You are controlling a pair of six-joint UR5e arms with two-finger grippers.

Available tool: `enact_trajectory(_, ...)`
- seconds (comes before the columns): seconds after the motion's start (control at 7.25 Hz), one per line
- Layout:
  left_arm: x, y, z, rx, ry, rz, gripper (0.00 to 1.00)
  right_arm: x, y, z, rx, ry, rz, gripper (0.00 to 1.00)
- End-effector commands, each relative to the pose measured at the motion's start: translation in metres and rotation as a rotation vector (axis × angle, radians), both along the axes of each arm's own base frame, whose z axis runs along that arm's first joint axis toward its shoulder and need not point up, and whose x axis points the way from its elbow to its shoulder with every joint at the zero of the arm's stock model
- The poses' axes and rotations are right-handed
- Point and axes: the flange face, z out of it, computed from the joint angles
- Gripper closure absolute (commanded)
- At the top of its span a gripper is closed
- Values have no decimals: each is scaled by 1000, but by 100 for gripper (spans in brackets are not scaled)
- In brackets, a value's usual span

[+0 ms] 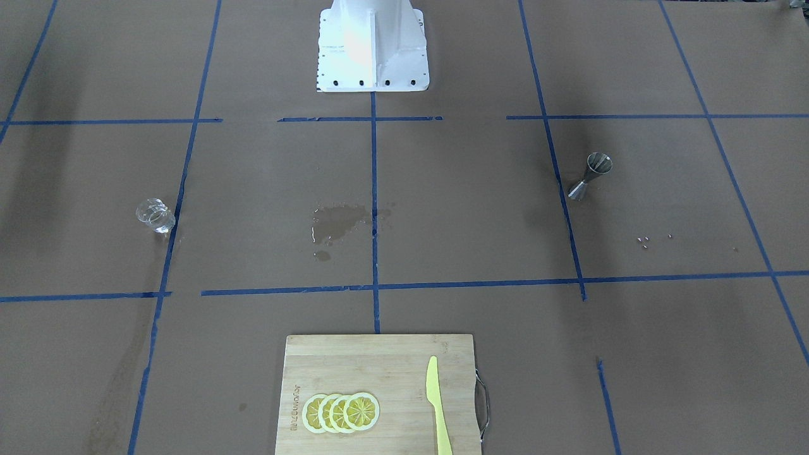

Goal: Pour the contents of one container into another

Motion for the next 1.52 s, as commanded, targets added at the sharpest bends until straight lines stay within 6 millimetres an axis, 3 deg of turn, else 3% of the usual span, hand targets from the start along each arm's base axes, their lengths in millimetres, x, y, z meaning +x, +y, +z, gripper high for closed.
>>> enact_trajectory(0.0, 0, -2, -3, 9, -2, 3, 0, 0, 0, 0, -1, -1, 0, 0)
enact_trajectory(0.69, 1, -6, -8, 30, -10, 2, 0, -2, -3, -7, 34, -18, 5, 0)
enact_trajectory(0.97, 1, -11, -11, 119, -9, 4, 0, -2, -9, -30, 77, -22, 9, 0)
enact_trajectory(1.38, 3, -6, 12, 246, 4, 10, 0, -5, -14, -32, 80, -54, 4, 0)
